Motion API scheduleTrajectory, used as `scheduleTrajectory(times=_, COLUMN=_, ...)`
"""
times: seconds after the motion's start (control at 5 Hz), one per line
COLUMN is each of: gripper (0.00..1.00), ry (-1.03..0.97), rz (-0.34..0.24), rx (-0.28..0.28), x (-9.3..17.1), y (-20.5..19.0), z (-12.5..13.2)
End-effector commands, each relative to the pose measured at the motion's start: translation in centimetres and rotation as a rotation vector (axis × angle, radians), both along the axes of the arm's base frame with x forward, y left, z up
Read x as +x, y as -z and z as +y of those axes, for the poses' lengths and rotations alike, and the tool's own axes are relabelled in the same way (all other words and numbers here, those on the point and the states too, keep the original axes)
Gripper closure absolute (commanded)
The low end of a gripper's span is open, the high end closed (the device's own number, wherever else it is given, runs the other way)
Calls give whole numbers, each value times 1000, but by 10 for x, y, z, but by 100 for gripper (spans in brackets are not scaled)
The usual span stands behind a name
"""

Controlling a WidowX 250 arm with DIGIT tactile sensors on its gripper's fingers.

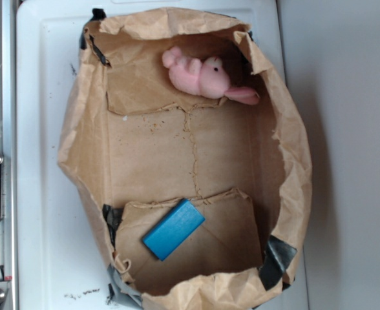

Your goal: Grab the blue block.

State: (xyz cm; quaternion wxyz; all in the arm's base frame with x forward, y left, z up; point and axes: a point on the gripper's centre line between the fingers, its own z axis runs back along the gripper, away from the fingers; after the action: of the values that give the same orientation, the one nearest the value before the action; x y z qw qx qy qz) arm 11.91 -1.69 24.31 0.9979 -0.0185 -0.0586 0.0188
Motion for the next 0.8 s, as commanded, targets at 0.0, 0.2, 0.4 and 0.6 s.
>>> scheduleTrajectory(times=0.0, gripper=0, ry=0, rz=0, rx=0, x=0, y=0, z=0)
scheduleTrajectory(times=0.2, gripper=0, ry=-96, rz=-11, rx=30, x=44, y=13, z=4)
scheduleTrajectory(times=0.4, gripper=0, ry=-141, rz=-46, rx=41, x=67, y=19, z=4)
scheduleTrajectory(times=0.6, gripper=0, ry=-276, rz=-120, rx=4, x=87, y=27, z=6)
